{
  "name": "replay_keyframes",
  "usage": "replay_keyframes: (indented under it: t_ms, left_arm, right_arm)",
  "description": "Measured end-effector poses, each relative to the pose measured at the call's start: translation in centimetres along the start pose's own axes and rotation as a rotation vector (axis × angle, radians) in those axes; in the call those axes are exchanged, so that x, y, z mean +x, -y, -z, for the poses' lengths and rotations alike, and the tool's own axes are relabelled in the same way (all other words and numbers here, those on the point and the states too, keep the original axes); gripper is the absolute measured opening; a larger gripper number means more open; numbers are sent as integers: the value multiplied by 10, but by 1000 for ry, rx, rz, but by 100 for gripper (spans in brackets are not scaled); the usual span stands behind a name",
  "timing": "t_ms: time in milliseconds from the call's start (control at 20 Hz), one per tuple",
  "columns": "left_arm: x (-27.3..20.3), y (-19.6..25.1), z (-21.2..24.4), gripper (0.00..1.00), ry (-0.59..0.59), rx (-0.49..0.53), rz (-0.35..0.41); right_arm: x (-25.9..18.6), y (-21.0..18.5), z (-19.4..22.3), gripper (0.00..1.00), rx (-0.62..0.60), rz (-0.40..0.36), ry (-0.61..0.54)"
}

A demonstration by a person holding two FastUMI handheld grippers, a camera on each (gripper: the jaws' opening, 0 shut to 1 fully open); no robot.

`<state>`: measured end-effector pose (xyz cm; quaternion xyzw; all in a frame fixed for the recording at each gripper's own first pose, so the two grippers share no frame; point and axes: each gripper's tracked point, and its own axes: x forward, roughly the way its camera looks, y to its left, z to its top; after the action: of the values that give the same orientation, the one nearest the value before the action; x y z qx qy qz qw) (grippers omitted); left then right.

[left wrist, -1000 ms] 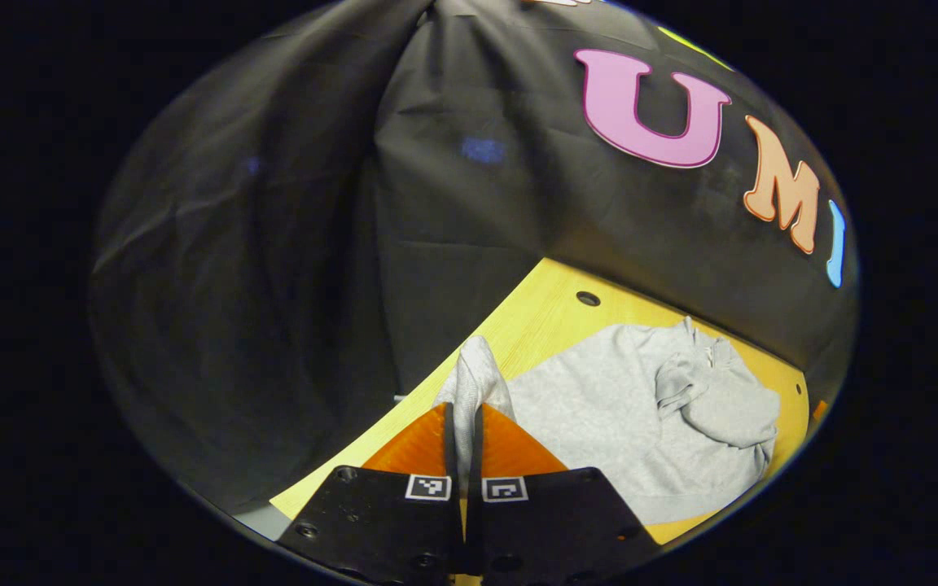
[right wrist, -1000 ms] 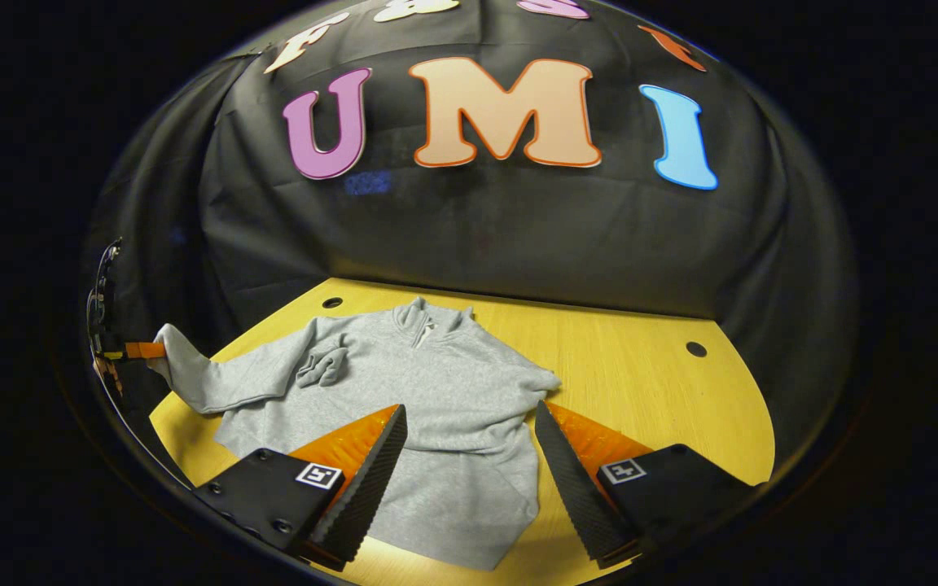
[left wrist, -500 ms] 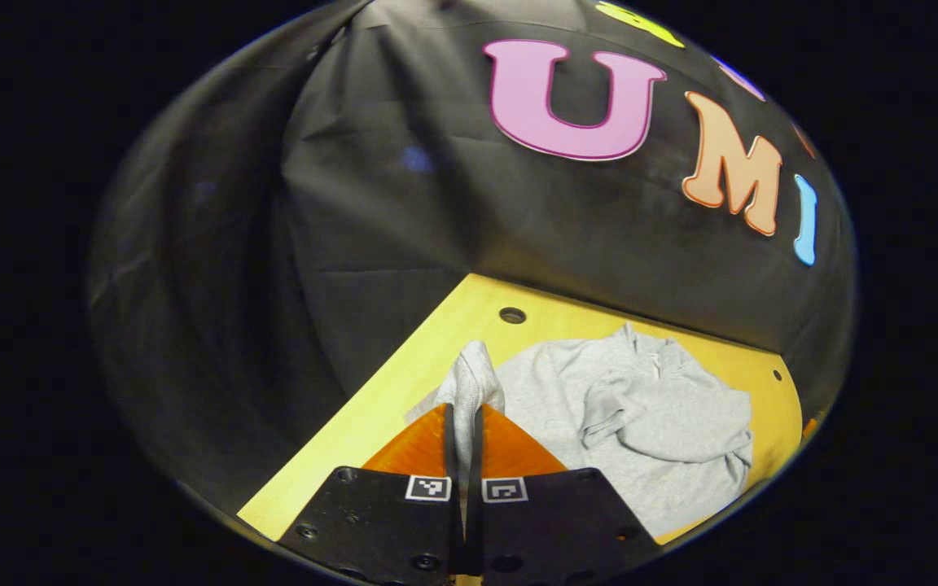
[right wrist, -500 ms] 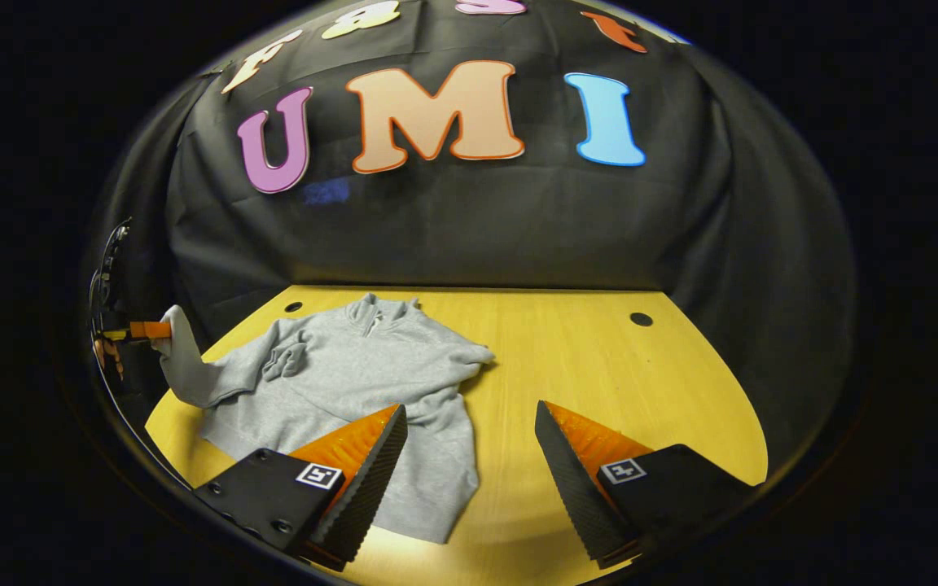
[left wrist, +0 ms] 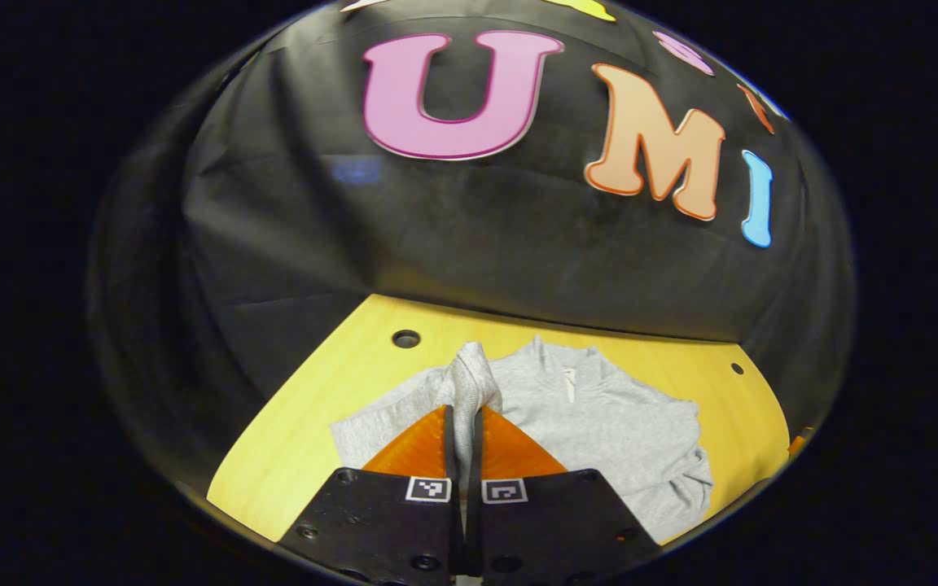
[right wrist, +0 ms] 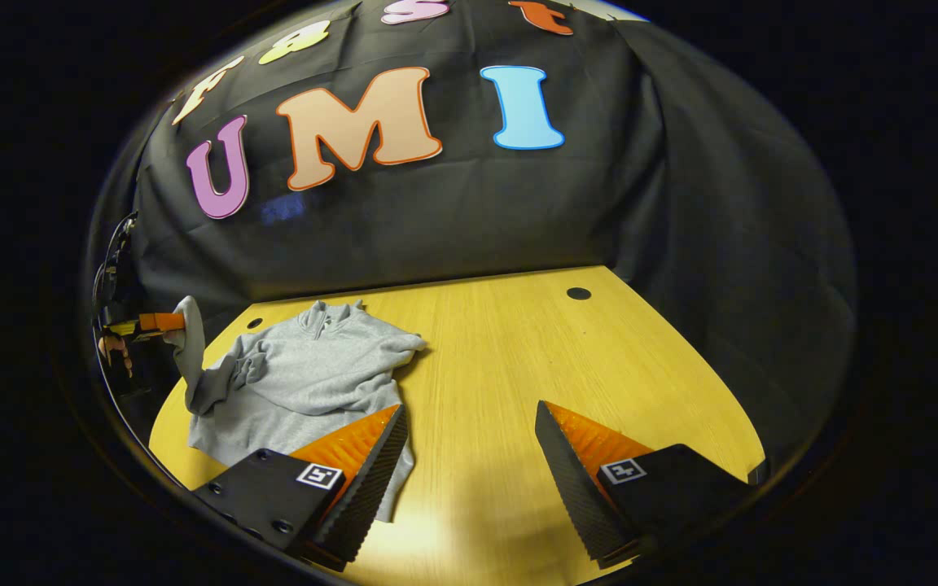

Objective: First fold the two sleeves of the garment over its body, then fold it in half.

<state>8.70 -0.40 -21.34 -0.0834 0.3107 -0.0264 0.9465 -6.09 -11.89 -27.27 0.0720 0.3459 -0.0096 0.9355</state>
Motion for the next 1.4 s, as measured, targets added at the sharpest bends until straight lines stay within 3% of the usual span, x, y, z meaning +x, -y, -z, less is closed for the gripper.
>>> replay_keyframes:
  t_ms: [300,850,1400]
  left_arm:
    - [21,73,-13,0,6,73,101]
    - [46,195,21,0,-74,125,258]
    - [71,262,80,0,-175,110,260]
  right_arm:
    - [-5,21,6,99,15,31,2]
    - [-15,35,21,99,4,28,-27]
    - [-28,81,42,99,1,41,-74]
